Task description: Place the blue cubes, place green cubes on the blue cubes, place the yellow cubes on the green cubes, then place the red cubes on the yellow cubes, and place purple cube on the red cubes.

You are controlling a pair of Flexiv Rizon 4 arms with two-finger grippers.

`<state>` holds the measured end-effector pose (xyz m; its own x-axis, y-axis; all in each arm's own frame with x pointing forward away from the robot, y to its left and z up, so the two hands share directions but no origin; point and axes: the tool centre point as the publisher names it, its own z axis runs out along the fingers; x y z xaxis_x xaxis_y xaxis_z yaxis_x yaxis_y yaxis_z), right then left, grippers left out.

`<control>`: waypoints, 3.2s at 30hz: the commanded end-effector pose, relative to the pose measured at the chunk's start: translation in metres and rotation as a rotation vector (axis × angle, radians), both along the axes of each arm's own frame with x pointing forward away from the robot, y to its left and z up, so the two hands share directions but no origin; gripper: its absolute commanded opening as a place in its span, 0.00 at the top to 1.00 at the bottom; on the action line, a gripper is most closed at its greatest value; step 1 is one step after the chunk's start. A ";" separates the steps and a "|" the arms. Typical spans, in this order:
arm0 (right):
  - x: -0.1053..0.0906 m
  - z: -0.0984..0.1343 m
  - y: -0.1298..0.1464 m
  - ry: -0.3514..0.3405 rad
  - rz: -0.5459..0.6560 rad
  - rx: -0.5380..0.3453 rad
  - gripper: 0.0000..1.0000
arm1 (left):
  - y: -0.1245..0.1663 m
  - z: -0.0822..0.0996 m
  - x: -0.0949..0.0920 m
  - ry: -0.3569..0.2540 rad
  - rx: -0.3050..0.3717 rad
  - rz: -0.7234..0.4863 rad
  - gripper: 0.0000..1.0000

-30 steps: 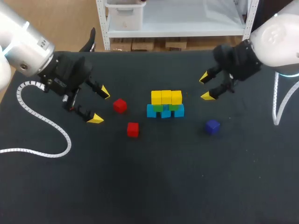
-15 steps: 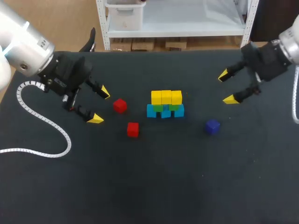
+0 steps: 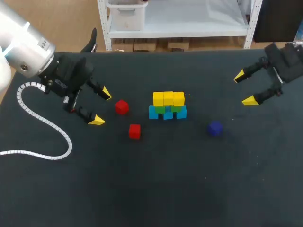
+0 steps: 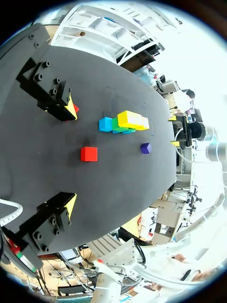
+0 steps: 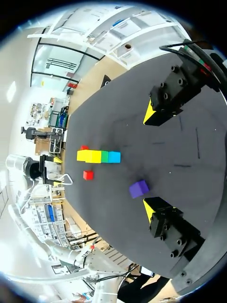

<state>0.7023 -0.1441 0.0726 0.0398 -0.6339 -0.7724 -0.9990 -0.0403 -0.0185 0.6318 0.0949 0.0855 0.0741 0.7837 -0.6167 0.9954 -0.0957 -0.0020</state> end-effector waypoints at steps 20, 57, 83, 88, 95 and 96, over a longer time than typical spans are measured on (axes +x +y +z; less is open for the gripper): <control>0.003 -0.001 -0.001 0.004 0.005 0.010 0.00 | -0.016 -0.015 0.085 -0.073 0.239 -0.491 0.00; 0.003 -0.001 -0.001 0.004 0.005 0.010 0.00 | -0.027 -0.083 0.108 -0.039 0.299 -0.581 0.00; 0.003 -0.001 -0.001 0.004 0.005 0.010 0.00 | -0.017 -0.043 0.092 -0.078 0.248 -0.283 1.00; 0.003 -0.001 -0.001 0.004 0.005 0.010 0.00 | -0.023 0.000 0.076 -0.094 0.234 -0.099 1.00; 0.003 -0.001 -0.001 0.004 0.005 0.010 0.00 | -0.044 0.044 0.058 -0.103 0.253 0.067 1.00; 0.003 -0.001 -0.001 0.004 0.005 0.010 0.00 | -0.047 0.049 0.056 -0.115 0.247 0.081 1.00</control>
<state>0.7054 -0.1452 0.0718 0.0397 -0.6268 -0.7782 -0.9989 -0.0452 -0.0145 0.7180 0.0476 0.1216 0.0718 0.9093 -0.4099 0.9871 -0.1237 -0.1015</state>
